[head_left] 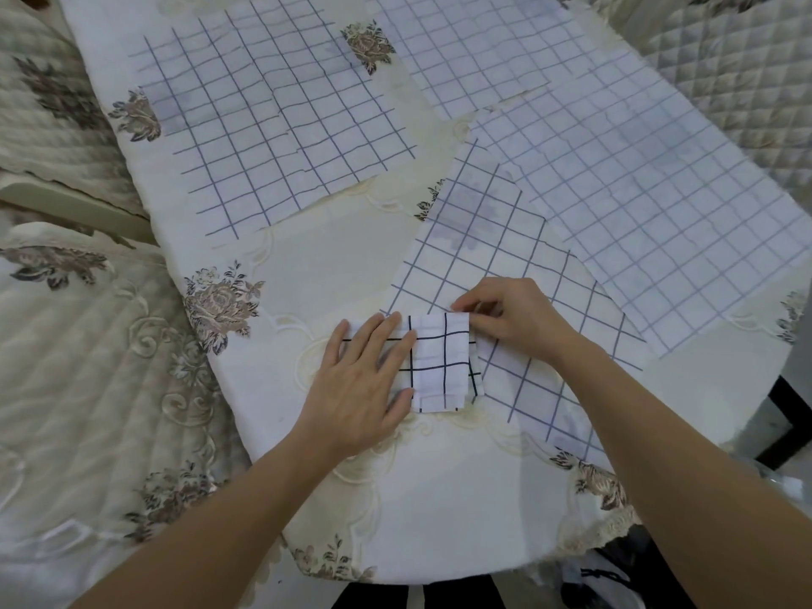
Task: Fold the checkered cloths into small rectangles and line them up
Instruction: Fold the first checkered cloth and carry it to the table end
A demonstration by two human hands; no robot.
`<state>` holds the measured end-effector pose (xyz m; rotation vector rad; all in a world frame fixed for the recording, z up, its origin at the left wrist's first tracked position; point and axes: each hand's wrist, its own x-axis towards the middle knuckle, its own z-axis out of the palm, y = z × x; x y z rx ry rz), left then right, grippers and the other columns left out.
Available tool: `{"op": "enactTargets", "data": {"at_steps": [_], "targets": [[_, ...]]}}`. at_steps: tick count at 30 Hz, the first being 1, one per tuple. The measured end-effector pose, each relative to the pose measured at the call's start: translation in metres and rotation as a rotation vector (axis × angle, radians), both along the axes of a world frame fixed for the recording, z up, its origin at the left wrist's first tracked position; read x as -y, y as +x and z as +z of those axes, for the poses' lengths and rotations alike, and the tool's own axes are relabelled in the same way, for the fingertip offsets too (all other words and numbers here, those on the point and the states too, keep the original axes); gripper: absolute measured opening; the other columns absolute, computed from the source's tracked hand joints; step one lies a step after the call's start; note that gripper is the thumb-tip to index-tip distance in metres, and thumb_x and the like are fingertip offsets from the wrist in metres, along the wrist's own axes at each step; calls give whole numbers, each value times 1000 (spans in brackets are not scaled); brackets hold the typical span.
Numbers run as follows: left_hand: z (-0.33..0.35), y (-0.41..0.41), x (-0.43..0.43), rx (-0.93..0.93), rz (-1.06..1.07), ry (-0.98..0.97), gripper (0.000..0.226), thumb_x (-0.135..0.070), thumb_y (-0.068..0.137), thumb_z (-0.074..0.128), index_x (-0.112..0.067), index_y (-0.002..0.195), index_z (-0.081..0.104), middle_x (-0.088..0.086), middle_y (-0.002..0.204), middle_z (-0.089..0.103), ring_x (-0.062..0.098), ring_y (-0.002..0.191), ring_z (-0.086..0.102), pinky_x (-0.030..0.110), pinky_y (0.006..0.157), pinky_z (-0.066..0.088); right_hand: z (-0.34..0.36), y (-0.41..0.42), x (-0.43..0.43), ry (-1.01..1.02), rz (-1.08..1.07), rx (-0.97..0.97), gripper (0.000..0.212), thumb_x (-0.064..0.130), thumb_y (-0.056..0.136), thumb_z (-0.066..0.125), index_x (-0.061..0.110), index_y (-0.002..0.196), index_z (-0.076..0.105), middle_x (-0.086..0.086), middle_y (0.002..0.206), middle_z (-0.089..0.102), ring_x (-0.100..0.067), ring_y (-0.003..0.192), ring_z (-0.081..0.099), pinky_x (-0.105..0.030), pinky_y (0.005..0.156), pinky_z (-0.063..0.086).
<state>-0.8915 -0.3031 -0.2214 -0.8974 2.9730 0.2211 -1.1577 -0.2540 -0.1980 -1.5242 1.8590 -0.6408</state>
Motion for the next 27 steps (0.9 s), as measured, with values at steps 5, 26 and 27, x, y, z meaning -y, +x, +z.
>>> {"op": "enactTargets", "data": {"at_steps": [5,26,27], "targets": [[1,-2,0,-46,30,0,67,-47,91,49,-19,151,39,12,161,28,27,150,23,56,119,18,6,1,8,162,-124,140,6,18,92,69,21,92,75,3,70,73,-15,56,68,-22,62,56],[-4,-25,5,11,37,-1,69,-60,99,31,-25,158,22,1,167,10,17,153,9,57,120,14,20,-5,30,409,-215,275,12,18,90,68,7,89,66,-15,70,73,-30,62,73,-41,62,63],[-4,-25,6,9,38,0,70,-60,99,31,-25,158,21,1,167,10,17,154,8,57,120,13,20,-2,28,388,-237,238,10,18,90,67,8,88,66,-12,67,73,-27,60,73,-41,62,63]]}}
